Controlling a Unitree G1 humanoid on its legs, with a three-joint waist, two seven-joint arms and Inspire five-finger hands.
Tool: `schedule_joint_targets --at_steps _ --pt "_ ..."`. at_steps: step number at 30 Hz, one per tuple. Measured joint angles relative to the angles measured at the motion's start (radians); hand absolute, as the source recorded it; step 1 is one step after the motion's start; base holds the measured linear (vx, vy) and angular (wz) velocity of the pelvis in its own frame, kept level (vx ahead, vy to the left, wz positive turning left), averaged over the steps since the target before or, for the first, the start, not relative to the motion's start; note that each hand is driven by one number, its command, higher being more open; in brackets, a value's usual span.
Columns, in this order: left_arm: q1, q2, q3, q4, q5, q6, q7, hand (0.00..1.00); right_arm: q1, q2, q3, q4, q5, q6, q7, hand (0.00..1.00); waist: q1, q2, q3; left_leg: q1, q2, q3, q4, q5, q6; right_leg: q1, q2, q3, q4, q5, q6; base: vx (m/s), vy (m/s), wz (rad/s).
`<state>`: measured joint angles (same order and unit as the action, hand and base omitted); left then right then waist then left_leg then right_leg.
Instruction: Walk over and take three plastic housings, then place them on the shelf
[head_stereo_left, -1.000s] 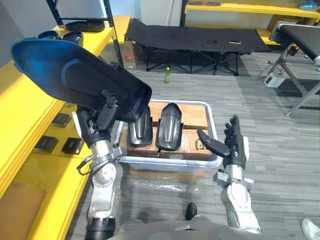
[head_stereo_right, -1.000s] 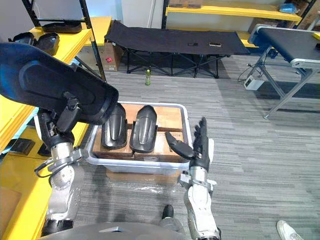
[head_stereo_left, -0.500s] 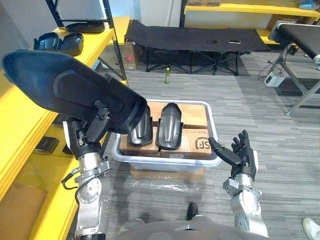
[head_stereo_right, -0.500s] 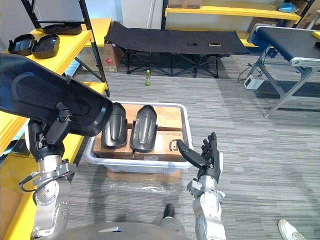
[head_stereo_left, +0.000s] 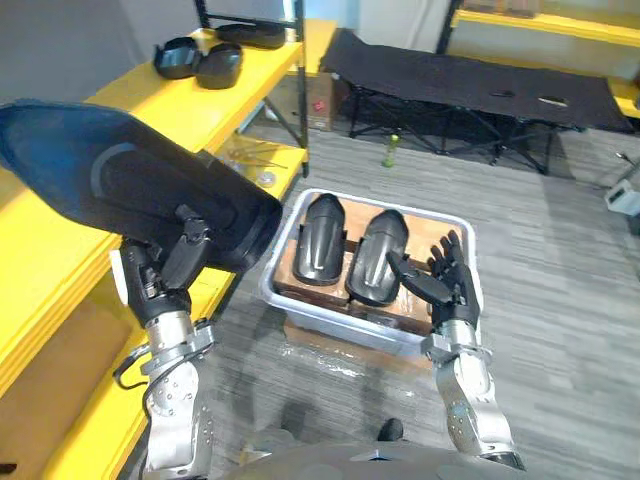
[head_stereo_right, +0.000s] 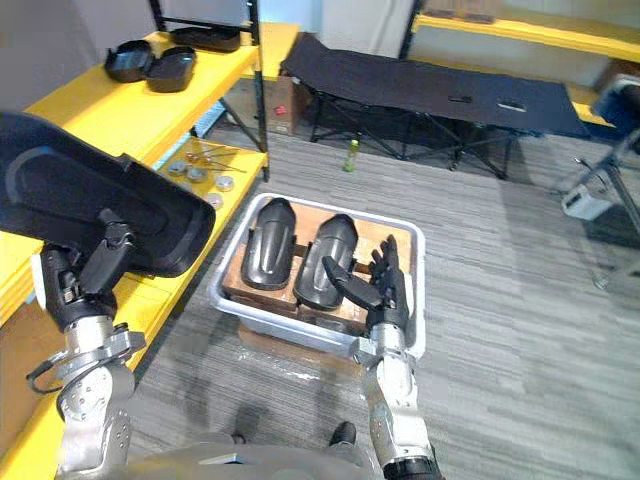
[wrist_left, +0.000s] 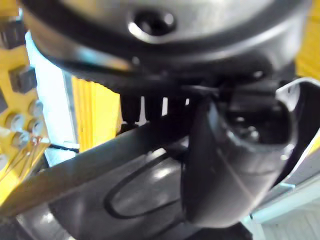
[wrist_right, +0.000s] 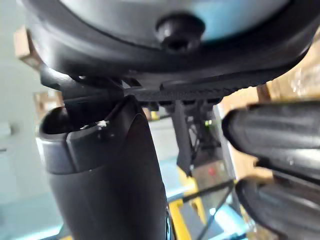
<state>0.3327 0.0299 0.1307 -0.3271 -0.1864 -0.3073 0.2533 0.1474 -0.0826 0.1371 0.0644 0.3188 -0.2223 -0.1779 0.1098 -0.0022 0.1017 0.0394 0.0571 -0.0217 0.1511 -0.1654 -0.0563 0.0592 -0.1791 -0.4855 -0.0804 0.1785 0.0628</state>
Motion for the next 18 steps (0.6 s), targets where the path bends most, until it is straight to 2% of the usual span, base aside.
schedule_joint_targets --at_steps 1,5,9,15,16,17,18 --pt "0.003 0.000 0.006 0.000 0.000 0.000 -0.002 0.00 -0.006 -0.001 0.008 0.000 0.000 0.002 0.002 1.00 0.003 0.000 0.000 -0.001 0.000 -0.003 0.000 0.000 0.000 0.002 -0.001 -0.004 0.000 -0.001 0.000 -0.02 0.013 0.38" --pt "0.057 -0.003 0.062 -0.002 -0.012 0.000 -0.026 0.00 -0.075 -0.003 0.105 0.010 0.003 0.052 0.086 1.00 0.053 -0.011 -0.003 -0.018 -0.014 -0.031 0.003 0.005 0.004 0.008 -0.013 -0.031 0.000 -0.012 0.012 -0.02 0.018 0.28" --pt "0.080 -0.003 0.072 -0.006 -0.012 0.000 -0.070 0.00 -0.088 -0.013 0.144 0.015 0.002 0.093 0.172 1.00 0.074 -0.021 -0.002 -0.020 -0.012 -0.039 0.006 0.004 0.002 0.016 -0.011 -0.036 0.000 -0.020 0.011 -0.01 0.010 0.07" --pt "0.103 0.012 0.040 -0.070 -0.007 0.000 -0.114 0.00 -0.089 -0.096 0.149 0.015 0.001 0.132 0.221 1.00 0.068 -0.034 0.005 -0.053 0.007 -0.039 0.072 -0.018 -0.011 0.020 0.015 -0.041 0.001 -0.027 0.000 -0.01 0.003 0.04" --pt "0.096 0.019 0.030 -0.069 -0.007 0.002 -0.120 0.00 -0.090 -0.111 0.145 0.014 0.001 0.132 0.233 1.00 0.045 -0.034 0.006 -0.082 0.016 -0.020 0.095 -0.015 -0.015 0.021 0.016 -0.069 0.001 -0.030 -0.003 -0.04 -0.003 0.63" --pt "0.084 0.022 0.018 -0.068 -0.007 0.005 -0.130 0.00 -0.085 -0.120 0.136 0.014 0.002 0.132 0.243 1.00 0.024 -0.033 0.010 -0.110 0.035 0.047 0.113 -0.003 -0.018 0.026 0.011 -0.103 0.001 -0.032 -0.002 -0.04 0.018 0.75" --pt "0.077 0.023 0.010 -0.067 -0.007 0.005 -0.135 0.00 -0.080 -0.122 0.126 0.014 0.001 0.132 0.246 1.00 0.018 -0.032 0.015 -0.116 0.045 0.086 0.116 0.001 -0.017 0.032 0.008 -0.119 0.001 -0.034 -0.003 -0.06 0.042 0.88"
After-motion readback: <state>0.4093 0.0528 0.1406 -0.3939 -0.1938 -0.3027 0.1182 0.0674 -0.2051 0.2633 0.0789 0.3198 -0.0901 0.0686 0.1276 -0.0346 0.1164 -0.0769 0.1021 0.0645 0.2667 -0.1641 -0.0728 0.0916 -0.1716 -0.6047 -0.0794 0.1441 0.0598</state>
